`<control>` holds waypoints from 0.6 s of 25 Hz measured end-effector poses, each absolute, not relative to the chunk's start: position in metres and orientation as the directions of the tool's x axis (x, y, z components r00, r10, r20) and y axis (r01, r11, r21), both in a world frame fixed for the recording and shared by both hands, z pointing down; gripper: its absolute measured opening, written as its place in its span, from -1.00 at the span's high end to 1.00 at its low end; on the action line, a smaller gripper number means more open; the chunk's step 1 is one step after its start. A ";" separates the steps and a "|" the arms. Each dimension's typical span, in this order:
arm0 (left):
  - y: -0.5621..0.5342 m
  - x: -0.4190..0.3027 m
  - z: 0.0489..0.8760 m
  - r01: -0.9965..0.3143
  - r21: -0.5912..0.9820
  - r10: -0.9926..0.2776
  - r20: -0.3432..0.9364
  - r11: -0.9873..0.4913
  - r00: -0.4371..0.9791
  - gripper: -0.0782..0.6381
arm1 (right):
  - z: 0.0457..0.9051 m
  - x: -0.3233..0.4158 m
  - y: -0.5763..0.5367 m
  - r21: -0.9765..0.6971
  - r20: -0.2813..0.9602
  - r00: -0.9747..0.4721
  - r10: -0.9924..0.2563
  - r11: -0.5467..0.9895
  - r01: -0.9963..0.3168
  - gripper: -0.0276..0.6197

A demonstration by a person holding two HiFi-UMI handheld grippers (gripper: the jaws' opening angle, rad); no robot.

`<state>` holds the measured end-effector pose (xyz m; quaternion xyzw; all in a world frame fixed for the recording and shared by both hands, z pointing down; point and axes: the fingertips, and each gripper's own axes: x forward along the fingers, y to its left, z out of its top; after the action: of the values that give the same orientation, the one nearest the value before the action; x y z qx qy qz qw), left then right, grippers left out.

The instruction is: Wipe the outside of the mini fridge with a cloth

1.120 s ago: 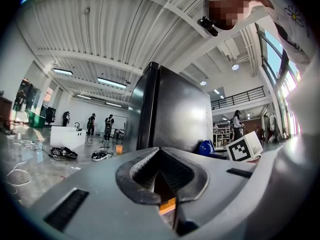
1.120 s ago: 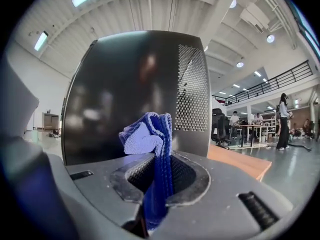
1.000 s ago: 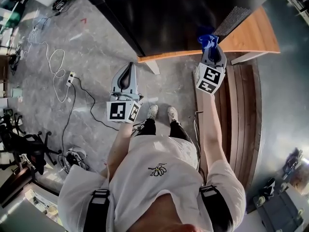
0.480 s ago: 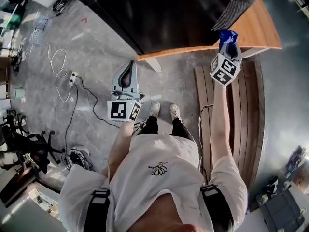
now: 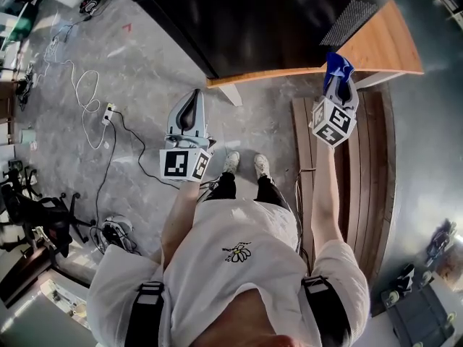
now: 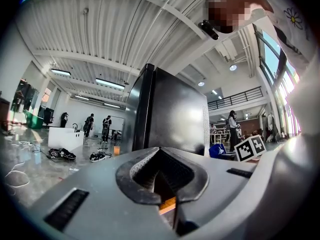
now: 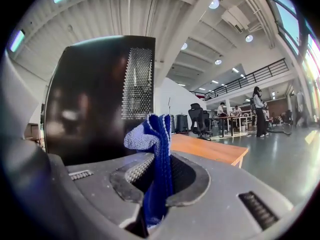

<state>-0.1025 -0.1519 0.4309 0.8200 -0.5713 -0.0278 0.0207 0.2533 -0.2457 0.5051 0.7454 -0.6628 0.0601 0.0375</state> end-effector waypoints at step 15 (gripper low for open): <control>-0.133 -0.145 0.449 -0.960 0.084 -0.964 0.001 -0.266 0.267 0.77 | 0.521 0.007 -0.209 -0.124 0.153 -0.365 -0.918 0.348 -0.929 0.72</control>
<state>-0.1451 -0.1333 0.4495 0.7953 -0.6048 -0.0248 0.0337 0.0067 -0.2087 0.5207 0.5628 -0.8206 0.0948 0.0279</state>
